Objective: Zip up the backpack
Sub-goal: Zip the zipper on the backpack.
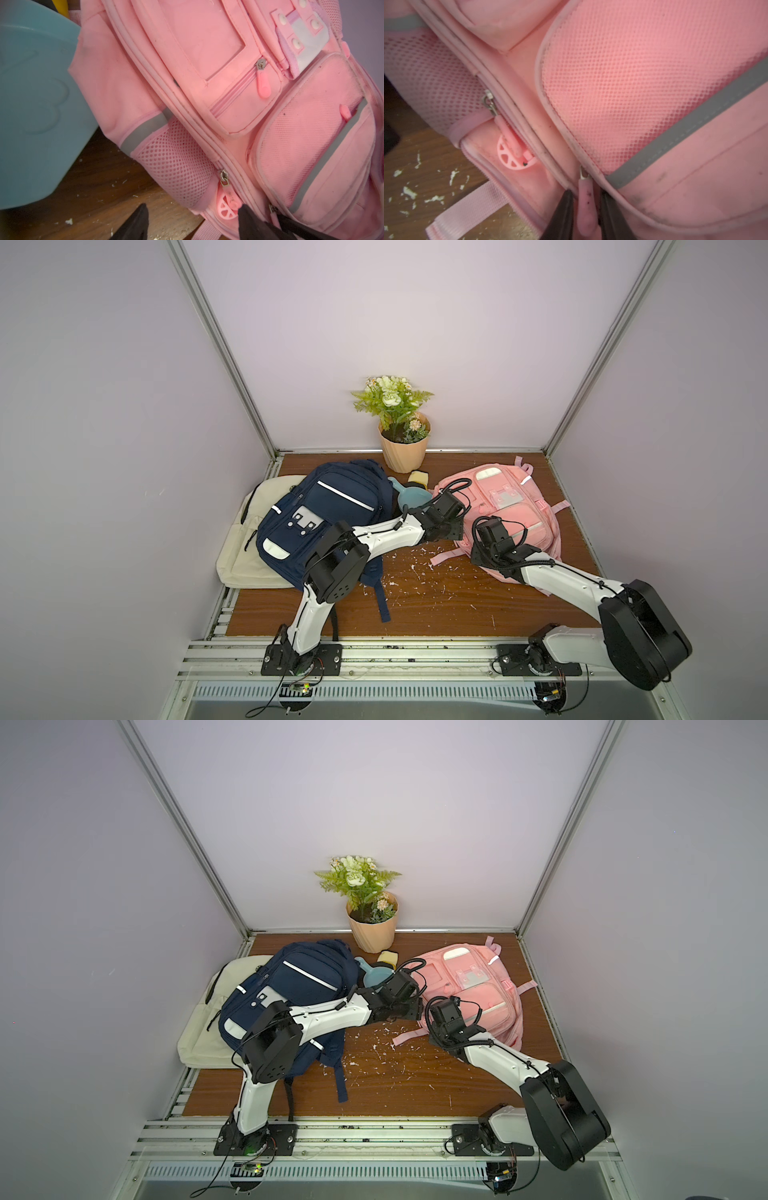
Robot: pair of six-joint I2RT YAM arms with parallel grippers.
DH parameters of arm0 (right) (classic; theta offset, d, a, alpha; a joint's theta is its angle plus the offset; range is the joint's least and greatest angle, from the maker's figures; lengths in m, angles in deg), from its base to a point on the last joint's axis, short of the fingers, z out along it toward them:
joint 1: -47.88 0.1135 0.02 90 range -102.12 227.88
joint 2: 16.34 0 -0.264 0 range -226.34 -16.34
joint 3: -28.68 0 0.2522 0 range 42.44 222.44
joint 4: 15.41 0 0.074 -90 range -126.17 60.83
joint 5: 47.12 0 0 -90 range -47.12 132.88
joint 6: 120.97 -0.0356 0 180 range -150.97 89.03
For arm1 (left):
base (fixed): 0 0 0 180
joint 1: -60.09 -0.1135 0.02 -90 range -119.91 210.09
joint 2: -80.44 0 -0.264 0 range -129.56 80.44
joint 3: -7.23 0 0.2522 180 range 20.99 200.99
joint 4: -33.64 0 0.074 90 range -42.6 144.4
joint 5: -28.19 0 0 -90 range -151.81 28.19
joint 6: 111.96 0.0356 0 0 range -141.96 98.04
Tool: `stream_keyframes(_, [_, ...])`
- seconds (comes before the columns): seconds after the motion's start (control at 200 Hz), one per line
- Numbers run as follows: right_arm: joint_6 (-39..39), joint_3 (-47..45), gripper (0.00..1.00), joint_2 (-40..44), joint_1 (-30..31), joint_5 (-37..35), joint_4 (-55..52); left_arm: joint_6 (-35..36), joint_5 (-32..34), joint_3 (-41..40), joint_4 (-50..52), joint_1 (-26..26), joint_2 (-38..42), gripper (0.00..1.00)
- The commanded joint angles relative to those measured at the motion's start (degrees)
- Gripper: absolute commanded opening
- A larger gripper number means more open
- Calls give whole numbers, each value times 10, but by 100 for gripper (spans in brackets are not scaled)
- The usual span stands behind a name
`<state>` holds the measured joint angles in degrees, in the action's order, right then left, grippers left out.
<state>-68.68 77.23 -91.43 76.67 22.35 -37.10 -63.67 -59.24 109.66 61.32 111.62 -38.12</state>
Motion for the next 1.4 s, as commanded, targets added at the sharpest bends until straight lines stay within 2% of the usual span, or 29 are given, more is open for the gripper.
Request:
stream_keyframes(0.0, [0,-12,21,-4,-5,2,8,3,3,-2,0,7,22,71])
stream_keyframes(0.13, [4,-14,11,0,-5,4,7,4,3,1,0,7,17,71])
stream_keyframes(0.3, [4,-13,5,20,-5,14,1,6,-2,15,4,7,7,71])
stream_keyframes(0.415, [-3,-25,0,45,-4,49,20,8,-17,37,9,6,-6,70])
stream_keyframes(0.6, [-26,-57,0,98,-1,101,63,10,-46,87,17,20,-33,70])
stream_keyframes(0.766, [-32,-83,0,147,2,101,88,-18,-100,92,-16,27,-61,70])
stream_keyframes(0.926, [-30,-99,0,171,6,105,99,-24,-107,125,-16,34,-96,69])
stream_keyframes(1.151, [-32,-113,0,186,17,116,108,-28,-145,198,5,46,-171,58])
stream_keyframes(1.236, [-33,-112,0,195,19,108,100,-31,-144,215,16,47,-190,48])
stream_keyframes(1.391, [-44,-113,0,214,20,76,58,-10,-98,258,59,45,-196,31])
